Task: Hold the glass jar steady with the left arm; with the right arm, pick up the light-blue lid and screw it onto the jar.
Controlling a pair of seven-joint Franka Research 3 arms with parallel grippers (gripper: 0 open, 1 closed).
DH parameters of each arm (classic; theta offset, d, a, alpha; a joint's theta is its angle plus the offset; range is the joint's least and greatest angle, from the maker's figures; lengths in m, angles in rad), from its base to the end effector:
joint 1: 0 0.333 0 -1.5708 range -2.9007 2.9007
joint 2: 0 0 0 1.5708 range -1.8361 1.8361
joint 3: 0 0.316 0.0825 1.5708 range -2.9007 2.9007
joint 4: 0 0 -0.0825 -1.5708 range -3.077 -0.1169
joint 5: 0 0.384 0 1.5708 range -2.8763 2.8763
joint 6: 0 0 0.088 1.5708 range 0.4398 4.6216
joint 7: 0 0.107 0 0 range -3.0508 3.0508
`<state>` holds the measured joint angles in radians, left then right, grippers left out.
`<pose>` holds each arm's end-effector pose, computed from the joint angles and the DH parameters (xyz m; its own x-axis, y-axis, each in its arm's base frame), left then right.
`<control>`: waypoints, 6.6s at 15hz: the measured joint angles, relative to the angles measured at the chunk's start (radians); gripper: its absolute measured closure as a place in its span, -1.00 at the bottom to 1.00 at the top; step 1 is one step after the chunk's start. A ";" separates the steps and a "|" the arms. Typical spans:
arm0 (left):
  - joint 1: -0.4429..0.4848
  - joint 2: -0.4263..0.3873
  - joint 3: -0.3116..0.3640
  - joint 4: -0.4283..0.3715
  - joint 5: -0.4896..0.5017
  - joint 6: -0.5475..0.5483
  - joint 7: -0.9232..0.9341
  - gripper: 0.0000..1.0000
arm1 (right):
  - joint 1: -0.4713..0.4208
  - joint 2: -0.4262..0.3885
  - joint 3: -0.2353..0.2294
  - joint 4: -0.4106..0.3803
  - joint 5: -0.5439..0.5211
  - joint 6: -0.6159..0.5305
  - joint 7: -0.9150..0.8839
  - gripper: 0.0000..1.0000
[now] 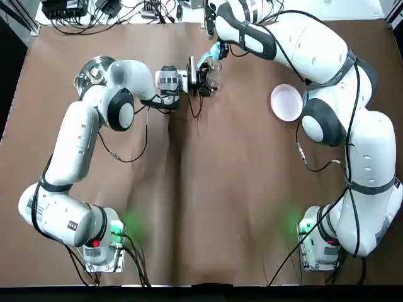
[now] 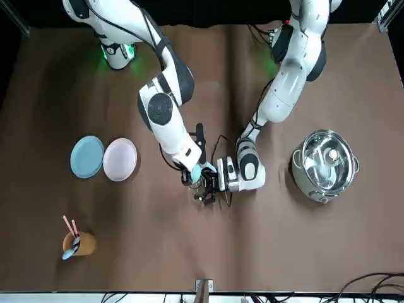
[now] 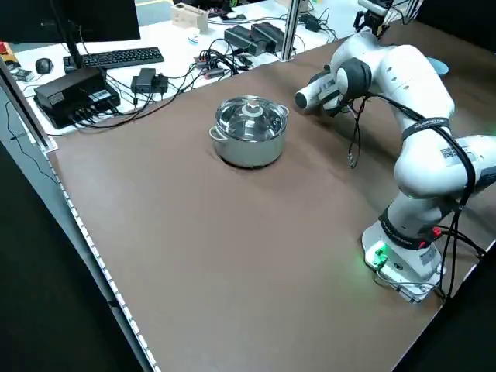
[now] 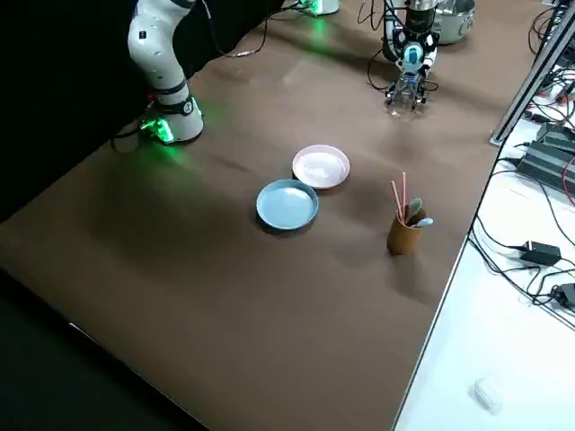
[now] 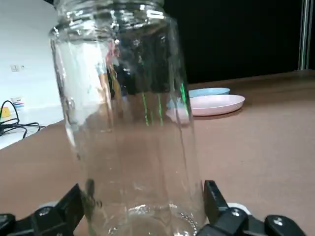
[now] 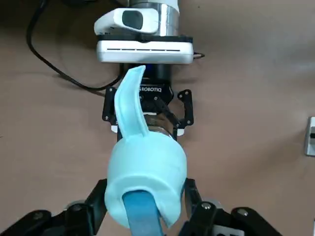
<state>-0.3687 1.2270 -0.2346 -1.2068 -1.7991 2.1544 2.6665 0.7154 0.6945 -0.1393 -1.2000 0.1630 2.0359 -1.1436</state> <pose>0.6156 -0.4120 0.0516 -0.1316 -0.1167 0.9844 -0.9879 -0.0670 -0.1400 0.6141 0.4447 0.3888 -0.1301 0.9842 0.1204 0.9874 0.1177 0.1056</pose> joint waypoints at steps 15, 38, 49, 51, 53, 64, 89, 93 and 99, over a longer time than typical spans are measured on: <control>-0.006 0.003 0.001 0.003 -0.003 -0.003 -0.007 -0.93 | -0.002 0.000 -0.003 0.002 0.000 -0.090 0.000 -0.33; -0.004 0.003 0.006 0.005 -0.003 -0.003 -0.012 -0.93 | -0.006 0.044 -0.004 0.004 -0.001 0.020 0.000 -0.33; -0.003 0.003 0.006 0.005 -0.003 -0.003 -0.013 -0.93 | 0.001 0.046 -0.003 0.004 -0.001 0.027 0.006 -0.33; -0.002 0.003 0.006 0.005 -0.003 -0.003 -0.013 -0.93 | 0.001 0.047 -0.003 0.004 -0.001 0.031 0.010 -0.33; -0.002 0.003 0.006 0.005 -0.003 -0.003 -0.013 -0.93 | 0.002 0.052 -0.002 0.004 -0.001 0.033 0.012 -0.33; -0.002 0.003 0.006 0.006 -0.003 -0.003 -0.013 -0.93 | 0.004 0.057 -0.001 0.004 -0.001 0.038 0.014 -0.33; -0.002 0.003 0.006 0.006 -0.002 -0.003 -0.009 -0.93 | 0.002 0.057 -0.004 0.005 -0.001 0.047 0.016 -0.70; -0.002 0.003 0.006 0.006 -0.002 -0.003 -0.009 -0.93 | -0.001 0.057 -0.005 0.006 -0.001 0.048 0.016 -0.81; -0.002 0.003 0.006 0.006 -0.002 -0.003 -0.009 -0.93 | -0.005 0.057 -0.005 0.013 -0.001 0.047 0.017 -1.00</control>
<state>-0.3705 1.2301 -0.2283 -1.2011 -1.8008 2.1514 2.6572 0.7102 0.7515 -0.1448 -1.1868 0.1623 2.0826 -1.1271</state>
